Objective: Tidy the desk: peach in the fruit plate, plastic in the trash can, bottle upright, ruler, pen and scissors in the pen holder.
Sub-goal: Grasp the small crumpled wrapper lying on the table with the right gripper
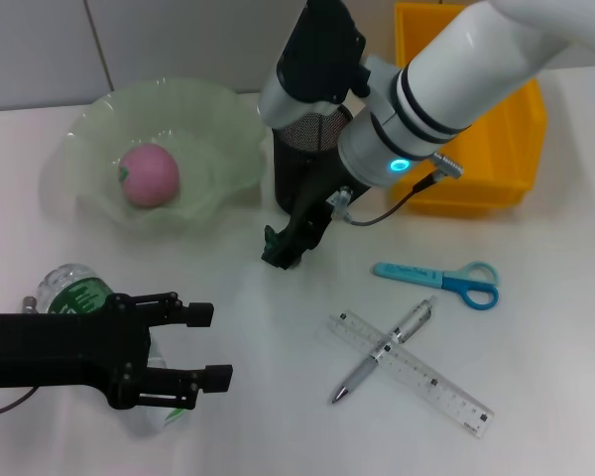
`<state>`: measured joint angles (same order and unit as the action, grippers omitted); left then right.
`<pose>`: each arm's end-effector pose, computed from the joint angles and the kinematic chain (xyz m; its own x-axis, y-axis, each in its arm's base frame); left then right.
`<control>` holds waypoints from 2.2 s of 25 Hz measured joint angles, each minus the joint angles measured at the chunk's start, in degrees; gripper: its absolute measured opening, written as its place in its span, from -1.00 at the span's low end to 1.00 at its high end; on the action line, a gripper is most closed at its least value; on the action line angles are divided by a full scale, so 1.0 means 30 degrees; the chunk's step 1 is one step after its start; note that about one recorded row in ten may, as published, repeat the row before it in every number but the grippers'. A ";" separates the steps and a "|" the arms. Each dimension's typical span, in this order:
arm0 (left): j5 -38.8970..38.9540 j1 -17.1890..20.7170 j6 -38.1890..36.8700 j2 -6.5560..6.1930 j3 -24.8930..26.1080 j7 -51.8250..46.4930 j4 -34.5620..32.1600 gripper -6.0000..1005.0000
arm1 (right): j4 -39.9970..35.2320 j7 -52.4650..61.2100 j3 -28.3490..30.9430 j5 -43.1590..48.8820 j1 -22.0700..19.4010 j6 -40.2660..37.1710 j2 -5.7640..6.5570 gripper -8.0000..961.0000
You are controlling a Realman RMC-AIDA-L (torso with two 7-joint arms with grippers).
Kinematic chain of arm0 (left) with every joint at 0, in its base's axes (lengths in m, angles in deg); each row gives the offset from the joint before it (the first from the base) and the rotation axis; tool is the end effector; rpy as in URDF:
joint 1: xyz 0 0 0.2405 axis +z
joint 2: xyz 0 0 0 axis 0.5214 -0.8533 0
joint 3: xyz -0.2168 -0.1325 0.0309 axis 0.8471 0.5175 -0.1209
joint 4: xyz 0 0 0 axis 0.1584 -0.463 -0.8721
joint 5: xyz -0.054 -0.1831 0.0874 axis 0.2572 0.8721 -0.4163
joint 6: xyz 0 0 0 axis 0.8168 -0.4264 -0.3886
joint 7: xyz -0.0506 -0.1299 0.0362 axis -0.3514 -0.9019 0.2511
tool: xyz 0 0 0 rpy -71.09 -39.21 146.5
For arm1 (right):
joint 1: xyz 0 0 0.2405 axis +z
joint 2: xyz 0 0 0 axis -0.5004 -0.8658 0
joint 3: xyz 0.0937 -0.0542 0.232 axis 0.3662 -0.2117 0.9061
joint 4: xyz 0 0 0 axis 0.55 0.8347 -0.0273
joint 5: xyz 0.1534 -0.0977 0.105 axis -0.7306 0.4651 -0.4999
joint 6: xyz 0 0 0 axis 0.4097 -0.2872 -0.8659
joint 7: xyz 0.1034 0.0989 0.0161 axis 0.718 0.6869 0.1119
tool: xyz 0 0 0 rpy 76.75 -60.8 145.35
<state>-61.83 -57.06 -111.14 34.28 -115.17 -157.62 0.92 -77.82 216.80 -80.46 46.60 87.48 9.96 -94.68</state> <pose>-0.2518 0.2891 -0.0020 0.8251 0.3778 0.4200 0.3725 -0.9228 0.0983 0.1171 0.4138 -0.0844 0.9242 -0.3191 0.2098 -0.2526 -0.9229 -0.2907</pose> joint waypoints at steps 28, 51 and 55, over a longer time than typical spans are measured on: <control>0.0077 0.0213 -0.0066 0.0052 0.0000 -0.0002 0.0029 0.67 | 0.1715 0.0024 -0.2871 -0.1137 -0.0247 0.3779 -0.0052 0.69; 0.0104 0.0133 -0.0062 0.0028 0.0030 -0.0002 0.0031 0.66 | 0.2870 0.0176 -0.3879 -0.2220 -0.0189 0.5183 -0.0060 0.67; 0.0109 0.0114 -0.0062 0.0027 0.0030 -0.0002 0.0030 0.66 | 0.3033 0.0183 -0.3880 -0.2364 -0.0168 0.5261 -0.0060 0.53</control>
<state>-61.50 -56.72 -111.32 34.36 -115.08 -157.62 1.01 -68.72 217.35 -92.10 39.50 86.97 25.74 -94.86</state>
